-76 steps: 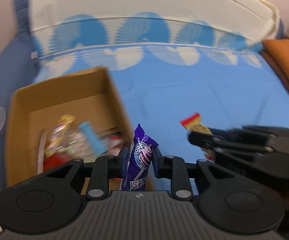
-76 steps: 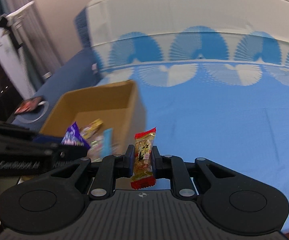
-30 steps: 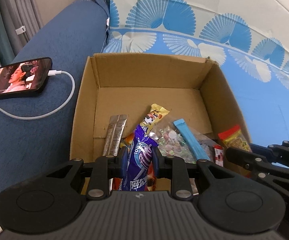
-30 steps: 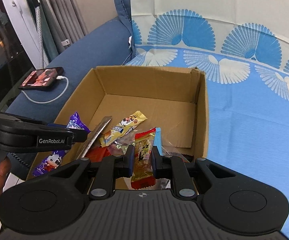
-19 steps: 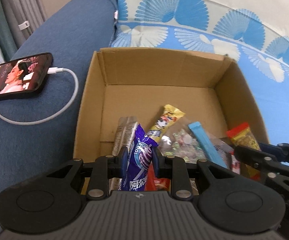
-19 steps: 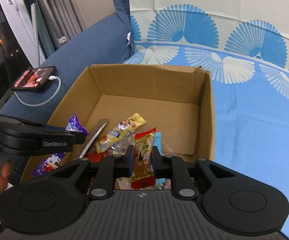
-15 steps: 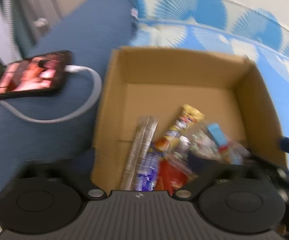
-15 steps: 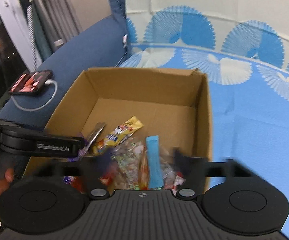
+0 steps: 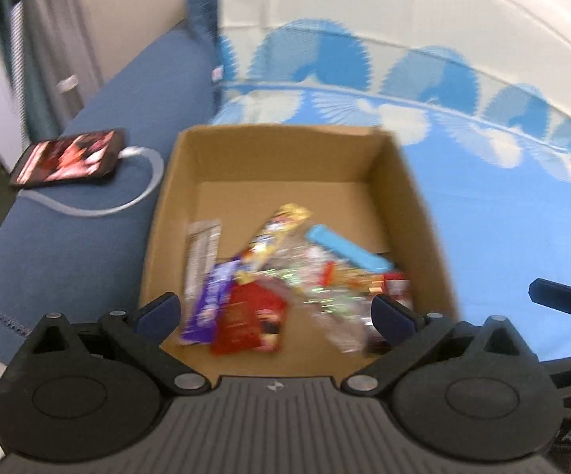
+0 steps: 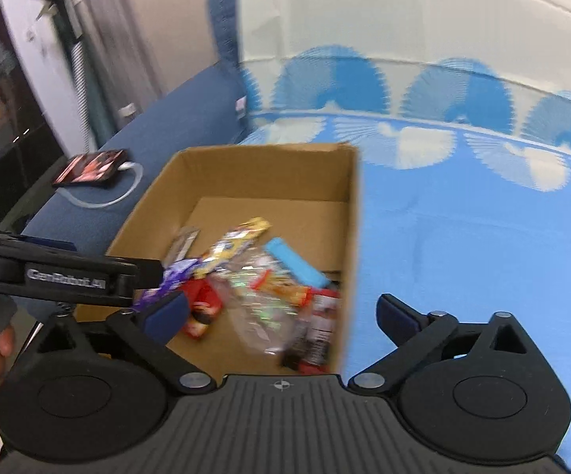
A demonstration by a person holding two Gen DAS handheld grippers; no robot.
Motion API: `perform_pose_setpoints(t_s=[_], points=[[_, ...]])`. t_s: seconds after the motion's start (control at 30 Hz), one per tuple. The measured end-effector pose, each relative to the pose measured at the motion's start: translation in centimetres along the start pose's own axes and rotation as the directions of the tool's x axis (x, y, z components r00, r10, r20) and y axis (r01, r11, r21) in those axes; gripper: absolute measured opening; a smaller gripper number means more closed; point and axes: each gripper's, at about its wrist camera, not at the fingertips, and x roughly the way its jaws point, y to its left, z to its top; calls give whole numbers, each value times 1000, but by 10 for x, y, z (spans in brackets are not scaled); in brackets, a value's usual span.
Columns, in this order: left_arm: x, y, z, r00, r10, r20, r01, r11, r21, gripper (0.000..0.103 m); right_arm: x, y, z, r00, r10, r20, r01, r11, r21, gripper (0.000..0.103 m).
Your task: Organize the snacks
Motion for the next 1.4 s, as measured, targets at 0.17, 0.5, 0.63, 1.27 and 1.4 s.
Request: perform_pose_setpoints(t_s=[0.17, 0.5, 0.63, 1.27, 1.4], points=[[-5, -73, 20, 997, -68, 44, 64, 994, 92, 103, -30, -72, -5, 986, -149, 69, 141, 985, 101, 103], [86, -252, 74, 989, -148, 21, 139, 961, 240, 103, 17, -265, -4, 856, -509, 85, 469, 836, 285, 103], [133, -284, 83, 987, -158, -8, 155, 960, 232, 103, 38, -305, -10, 882, -467, 66, 417, 838, 353, 103], [180, -259, 63, 996, -43, -79, 54, 988, 144, 103, 65, -305, -11, 930, -321, 176, 272, 928, 255, 103], [116, -201, 44, 996, 26, -80, -18, 994, 104, 103, 26, -220, -11, 979, -129, 161, 109, 986, 128, 103]])
